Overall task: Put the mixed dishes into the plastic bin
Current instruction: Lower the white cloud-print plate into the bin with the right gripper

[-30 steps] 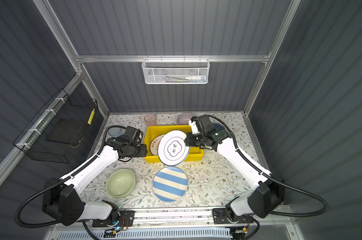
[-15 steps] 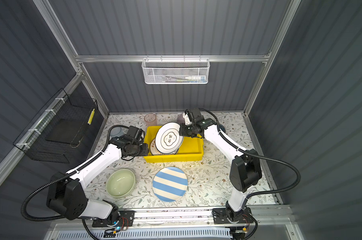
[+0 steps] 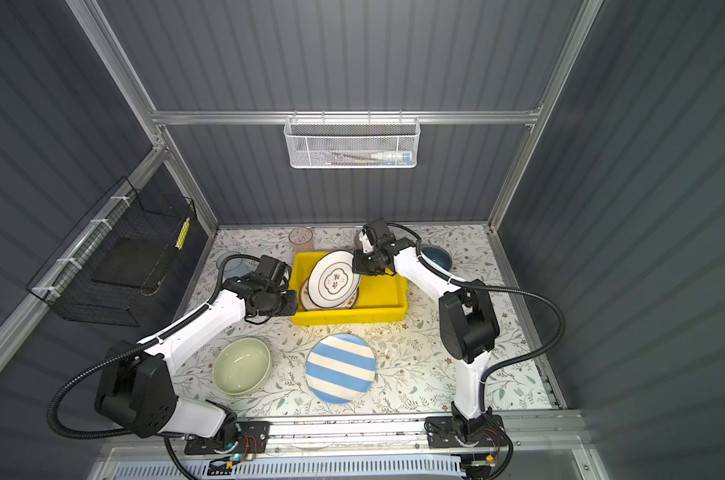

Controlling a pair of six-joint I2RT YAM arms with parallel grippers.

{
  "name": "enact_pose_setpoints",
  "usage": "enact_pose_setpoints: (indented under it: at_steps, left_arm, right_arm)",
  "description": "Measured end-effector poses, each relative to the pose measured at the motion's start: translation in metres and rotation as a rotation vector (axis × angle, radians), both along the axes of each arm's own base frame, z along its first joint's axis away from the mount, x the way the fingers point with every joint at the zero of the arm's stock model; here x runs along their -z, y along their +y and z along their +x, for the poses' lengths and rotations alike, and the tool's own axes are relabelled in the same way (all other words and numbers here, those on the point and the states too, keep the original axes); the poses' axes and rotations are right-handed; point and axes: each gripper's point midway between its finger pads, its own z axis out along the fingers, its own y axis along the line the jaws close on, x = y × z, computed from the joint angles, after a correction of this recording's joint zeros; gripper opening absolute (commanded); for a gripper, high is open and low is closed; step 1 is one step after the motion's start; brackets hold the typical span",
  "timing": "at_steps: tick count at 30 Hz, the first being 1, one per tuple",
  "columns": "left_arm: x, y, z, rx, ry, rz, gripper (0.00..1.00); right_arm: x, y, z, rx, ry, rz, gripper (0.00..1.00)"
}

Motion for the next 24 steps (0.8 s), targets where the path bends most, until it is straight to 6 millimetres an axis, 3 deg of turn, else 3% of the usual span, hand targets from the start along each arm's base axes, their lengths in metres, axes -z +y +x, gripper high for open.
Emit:
enact_pose_setpoints:
  at_steps: [8,16,24]
  left_arm:
    - [0.007,0.001,-0.001,-0.005,0.018,0.0,0.31]
    - [0.01,0.001,0.001,-0.017,0.023,-0.002,0.29]
    - [0.011,0.002,0.001,-0.019,0.025,-0.002,0.29]
  right_arm:
    - [0.012,0.012,0.003,-0.028,0.022,0.043,0.03]
    - [0.043,0.026,0.002,-0.047,0.082,0.058,0.07]
    - [0.037,0.035,0.004,-0.065,0.066,0.077,0.2]
